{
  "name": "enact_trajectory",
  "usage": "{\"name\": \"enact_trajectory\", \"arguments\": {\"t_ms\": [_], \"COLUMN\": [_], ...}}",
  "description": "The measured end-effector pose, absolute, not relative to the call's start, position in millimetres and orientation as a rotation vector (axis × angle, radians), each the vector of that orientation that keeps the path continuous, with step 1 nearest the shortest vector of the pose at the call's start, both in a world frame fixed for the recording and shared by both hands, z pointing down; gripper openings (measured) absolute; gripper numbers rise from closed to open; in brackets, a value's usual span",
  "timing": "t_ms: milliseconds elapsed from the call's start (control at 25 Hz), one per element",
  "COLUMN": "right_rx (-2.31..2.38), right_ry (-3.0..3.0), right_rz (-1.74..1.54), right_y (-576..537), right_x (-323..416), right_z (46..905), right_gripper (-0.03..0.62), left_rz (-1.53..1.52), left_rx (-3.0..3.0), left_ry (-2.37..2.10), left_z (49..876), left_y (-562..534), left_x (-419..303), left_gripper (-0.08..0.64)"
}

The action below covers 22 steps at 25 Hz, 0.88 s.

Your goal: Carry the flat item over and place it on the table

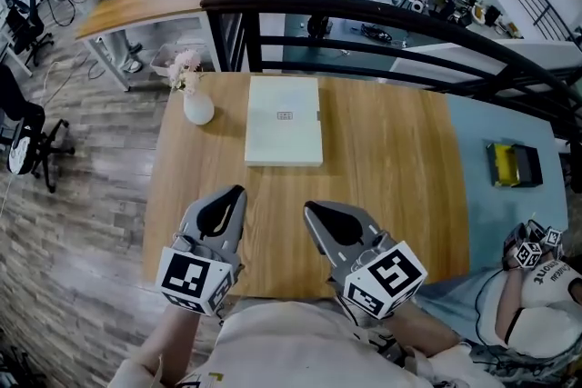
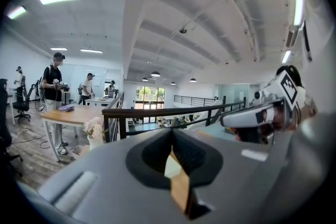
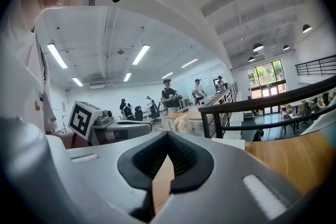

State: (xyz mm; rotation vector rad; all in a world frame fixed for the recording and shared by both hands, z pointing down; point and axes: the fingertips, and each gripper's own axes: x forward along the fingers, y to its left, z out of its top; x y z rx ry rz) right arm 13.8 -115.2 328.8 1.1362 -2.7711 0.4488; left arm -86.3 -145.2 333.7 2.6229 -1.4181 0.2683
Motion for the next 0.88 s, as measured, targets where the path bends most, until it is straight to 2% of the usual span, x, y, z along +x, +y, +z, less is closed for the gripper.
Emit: {"name": "enact_trajectory", "arguments": {"t_ms": [880], "right_rx": [1.144], "right_ry": [-2.717], "right_rz": [0.45], "right_y": [-131.4], "right_x": [6.2], "right_z": [344.3], "right_gripper": [0.0], "left_rz": [0.274], "left_rx": [2.636], "left_ry": [-1.412], "left_z": [337.1], "left_y": [-150.8], "left_x": [-89.7], "left_gripper": [0.003]}}
